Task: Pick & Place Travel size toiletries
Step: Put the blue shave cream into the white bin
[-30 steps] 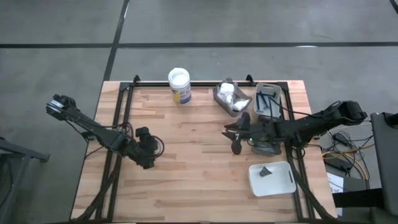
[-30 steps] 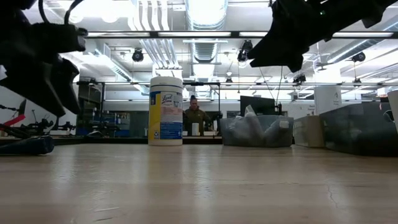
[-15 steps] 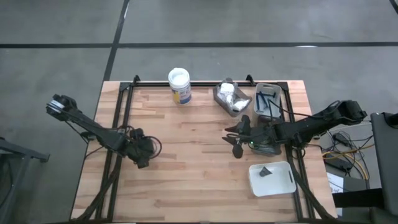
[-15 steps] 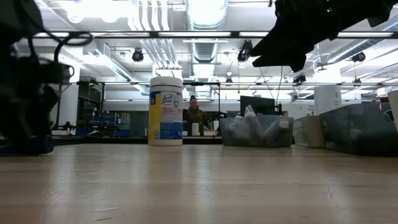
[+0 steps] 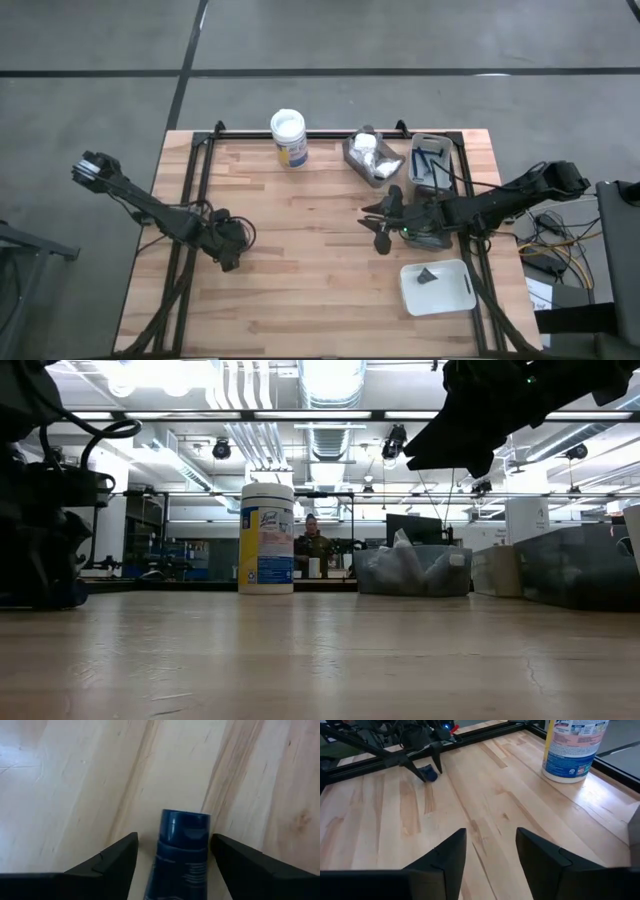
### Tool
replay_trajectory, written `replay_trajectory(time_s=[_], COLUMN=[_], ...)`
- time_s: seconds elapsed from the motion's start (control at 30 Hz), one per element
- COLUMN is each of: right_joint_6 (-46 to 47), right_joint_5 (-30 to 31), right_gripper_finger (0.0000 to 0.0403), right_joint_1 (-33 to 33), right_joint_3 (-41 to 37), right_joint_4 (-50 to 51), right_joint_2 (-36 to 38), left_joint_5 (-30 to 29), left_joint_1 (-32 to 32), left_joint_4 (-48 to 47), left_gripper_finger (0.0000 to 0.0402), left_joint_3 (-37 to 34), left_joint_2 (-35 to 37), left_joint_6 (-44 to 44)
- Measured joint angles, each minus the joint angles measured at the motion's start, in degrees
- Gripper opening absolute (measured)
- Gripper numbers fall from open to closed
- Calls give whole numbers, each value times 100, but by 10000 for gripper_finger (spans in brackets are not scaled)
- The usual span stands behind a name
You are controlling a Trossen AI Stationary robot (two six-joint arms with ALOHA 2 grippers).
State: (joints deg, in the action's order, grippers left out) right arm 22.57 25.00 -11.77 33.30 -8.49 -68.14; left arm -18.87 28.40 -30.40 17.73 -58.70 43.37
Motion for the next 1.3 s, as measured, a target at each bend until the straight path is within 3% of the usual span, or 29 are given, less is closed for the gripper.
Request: replay_trajectory(time_s=[0.57,1.3], right_joint_6=[-2,-2], right_joint_5=[1,6], right_gripper_finger=[113,42], right_joint_1=[0,0], right_joint_3=[0,-87], right_joint_4=[7,9], right_joint_2=[0,-7], left_joint_5=[22,-338], left_joint_1=[4,-4], left_joint_4=[70,1174], left_gripper_finger=[163,154], left_joint_3=[-4,-19], left_joint_2=[-2,-7], left_joint_6=[18,-492])
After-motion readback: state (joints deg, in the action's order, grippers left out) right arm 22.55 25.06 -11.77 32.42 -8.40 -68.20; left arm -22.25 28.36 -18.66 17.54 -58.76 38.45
